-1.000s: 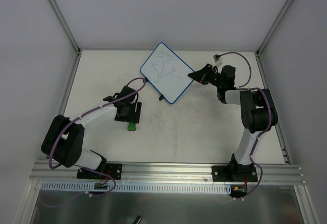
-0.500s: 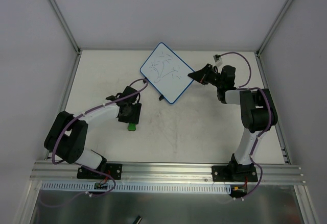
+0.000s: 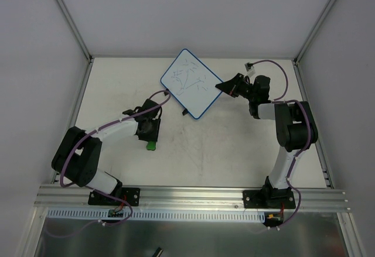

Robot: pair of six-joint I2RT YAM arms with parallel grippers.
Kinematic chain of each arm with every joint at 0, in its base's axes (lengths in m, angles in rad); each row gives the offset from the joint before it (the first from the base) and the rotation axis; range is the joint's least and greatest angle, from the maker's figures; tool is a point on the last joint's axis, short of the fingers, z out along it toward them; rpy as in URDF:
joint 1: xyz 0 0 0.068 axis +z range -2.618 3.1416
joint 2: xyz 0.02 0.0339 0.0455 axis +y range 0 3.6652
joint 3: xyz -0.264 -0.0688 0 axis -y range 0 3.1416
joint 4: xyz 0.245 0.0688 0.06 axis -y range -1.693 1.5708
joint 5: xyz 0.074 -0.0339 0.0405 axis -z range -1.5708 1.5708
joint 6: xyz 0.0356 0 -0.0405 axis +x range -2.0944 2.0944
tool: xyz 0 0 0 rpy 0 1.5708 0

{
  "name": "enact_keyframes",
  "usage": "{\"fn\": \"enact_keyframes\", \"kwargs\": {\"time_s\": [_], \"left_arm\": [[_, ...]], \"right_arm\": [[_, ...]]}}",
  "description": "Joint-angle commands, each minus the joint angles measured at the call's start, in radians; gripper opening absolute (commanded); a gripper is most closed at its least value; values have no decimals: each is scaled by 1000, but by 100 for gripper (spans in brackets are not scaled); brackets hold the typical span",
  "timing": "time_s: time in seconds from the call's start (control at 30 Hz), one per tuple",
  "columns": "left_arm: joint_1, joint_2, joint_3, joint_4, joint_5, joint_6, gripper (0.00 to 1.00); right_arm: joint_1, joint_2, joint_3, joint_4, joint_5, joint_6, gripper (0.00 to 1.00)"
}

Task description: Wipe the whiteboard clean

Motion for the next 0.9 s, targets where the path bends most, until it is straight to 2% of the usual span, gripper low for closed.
{"fn": "enact_keyframes", "kwargs": {"time_s": [0.0,0.1,0.17,0.27,0.43,0.47,0.57,0.77,0.87], "left_arm": [[-12,16,28,-4,-36,-31,33],[-18,22,28,-9,-43,-39,49],[-25,22,30,-9,-49,-42,53],[-30,21,30,-10,-66,-48,52],[-32,21,30,-10,-71,-53,37],[-33,21,30,-12,-72,-54,28],[-33,9,30,-12,-80,-56,16],[-32,-50,85,-12,-95,-53,13],[-32,-56,171,-12,-79,-45,10]], "right_arm": [[0,10,32,71,-18,7,0],[0,12,34,74,-19,12,0],[0,13,32,74,-21,12,0],[-2,13,32,79,-19,16,0],[-2,15,32,82,-21,18,0],[-3,15,31,83,-19,19,0],[-3,15,31,83,-19,19,0],[-5,15,29,85,-22,18,0],[-5,10,28,85,-21,18,0]]}}
